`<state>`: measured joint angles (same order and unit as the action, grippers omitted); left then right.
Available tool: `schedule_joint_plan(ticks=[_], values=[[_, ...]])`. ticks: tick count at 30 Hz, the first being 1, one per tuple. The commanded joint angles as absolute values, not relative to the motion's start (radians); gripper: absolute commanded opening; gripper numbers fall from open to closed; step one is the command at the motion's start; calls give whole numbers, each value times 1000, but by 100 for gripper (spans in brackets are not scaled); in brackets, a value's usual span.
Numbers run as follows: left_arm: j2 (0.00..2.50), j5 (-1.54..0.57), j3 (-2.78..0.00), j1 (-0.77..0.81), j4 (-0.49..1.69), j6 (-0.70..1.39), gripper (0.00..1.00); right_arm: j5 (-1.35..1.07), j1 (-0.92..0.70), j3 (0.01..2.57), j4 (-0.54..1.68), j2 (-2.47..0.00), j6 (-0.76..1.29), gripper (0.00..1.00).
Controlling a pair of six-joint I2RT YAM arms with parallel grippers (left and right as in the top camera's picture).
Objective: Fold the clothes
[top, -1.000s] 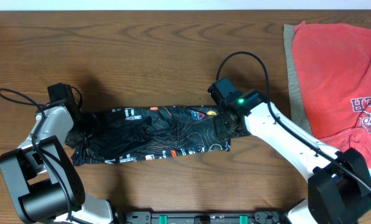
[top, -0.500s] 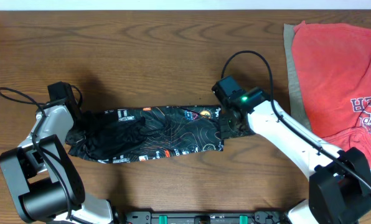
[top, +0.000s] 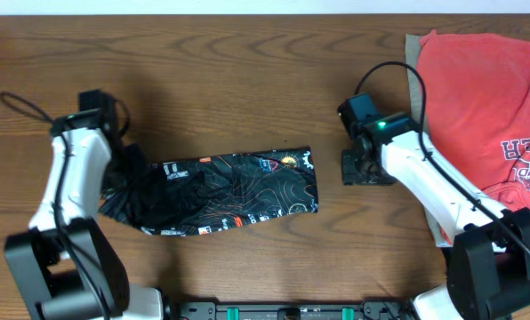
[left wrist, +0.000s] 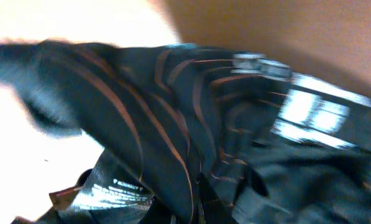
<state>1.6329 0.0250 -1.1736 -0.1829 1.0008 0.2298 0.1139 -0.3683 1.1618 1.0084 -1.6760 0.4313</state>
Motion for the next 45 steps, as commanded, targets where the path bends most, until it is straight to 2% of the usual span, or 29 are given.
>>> schedule_joint_plan(ticks=[1, 13, 18, 39, 45], values=[[1571, -19, -1195, -73, 1019, 303, 6, 134, -331, 1168, 1010, -1673, 385, 51], [1568, -19, -1195, 344, 964, 540, 6, 130, -317, 1168, 1012, -1673, 377, 52], [1568, -19, -1195, 436, 888, 606, 6, 125, -317, 1168, 1022, -1673, 376, 52], [1574, -184, -1195, 509, 810, 715, 7, 123, -321, 1168, 1025, -1673, 365, 52], [1574, -184, -1196, 510, 820, 701, 6, 27, -324, 1166, 1005, -1675, 281, 46]])
